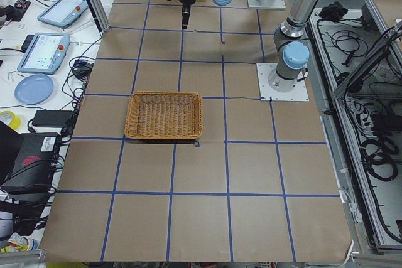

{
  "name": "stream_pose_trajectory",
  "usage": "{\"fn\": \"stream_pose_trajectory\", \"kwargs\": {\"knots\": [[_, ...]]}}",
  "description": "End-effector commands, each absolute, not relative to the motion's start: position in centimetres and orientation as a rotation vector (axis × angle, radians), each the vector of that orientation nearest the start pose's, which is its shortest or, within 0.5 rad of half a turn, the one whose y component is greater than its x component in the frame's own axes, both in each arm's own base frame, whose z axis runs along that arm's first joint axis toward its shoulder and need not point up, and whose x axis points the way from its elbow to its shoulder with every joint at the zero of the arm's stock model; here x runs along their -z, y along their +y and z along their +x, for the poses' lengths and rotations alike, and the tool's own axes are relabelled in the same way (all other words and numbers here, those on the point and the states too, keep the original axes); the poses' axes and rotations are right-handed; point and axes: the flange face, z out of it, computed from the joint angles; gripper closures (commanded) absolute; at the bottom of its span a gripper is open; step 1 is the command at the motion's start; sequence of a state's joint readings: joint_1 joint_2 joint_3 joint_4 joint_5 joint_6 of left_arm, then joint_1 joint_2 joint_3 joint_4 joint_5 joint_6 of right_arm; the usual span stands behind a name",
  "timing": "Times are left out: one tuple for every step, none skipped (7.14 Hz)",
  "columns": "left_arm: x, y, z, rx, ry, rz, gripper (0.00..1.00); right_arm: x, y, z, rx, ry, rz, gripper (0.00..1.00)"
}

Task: Transfer tape with both arms
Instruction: 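Close the right gripper on the tape roll's rim and lift it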

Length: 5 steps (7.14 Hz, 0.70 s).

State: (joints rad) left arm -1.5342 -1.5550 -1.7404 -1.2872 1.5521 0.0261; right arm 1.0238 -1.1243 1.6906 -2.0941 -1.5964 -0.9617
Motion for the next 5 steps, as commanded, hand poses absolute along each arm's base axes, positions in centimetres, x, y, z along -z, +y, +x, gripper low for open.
{"fn": "stream_pose_trajectory", "kwargs": {"knots": [[-44.2, -49.7, -11.6, 0.206, 3.147, -0.018, 0.0, -30.8, -60.7, -19.7, -0.011, 3.089, -0.637, 1.0], [-44.5, -49.9, -11.6, 0.221, 3.148, -0.015, 0.0, -33.4, -62.5, -16.4, -0.005, 3.097, -0.621, 1.0], [-44.1, -49.7, -11.7, 0.209, 3.147, -0.013, 0.0, -35.1, -64.1, -11.2, -0.011, 3.106, -0.545, 1.0], [-44.1, -49.7, -11.6, 0.211, 3.147, -0.015, 0.0, -35.1, -65.1, -4.0, 0.0, 3.098, -0.424, 1.0], [-43.9, -49.8, -11.7, 0.204, 3.147, -0.008, 0.0, -34.8, -65.4, 2.8, 0.007, 3.096, -0.389, 1.0]]}}
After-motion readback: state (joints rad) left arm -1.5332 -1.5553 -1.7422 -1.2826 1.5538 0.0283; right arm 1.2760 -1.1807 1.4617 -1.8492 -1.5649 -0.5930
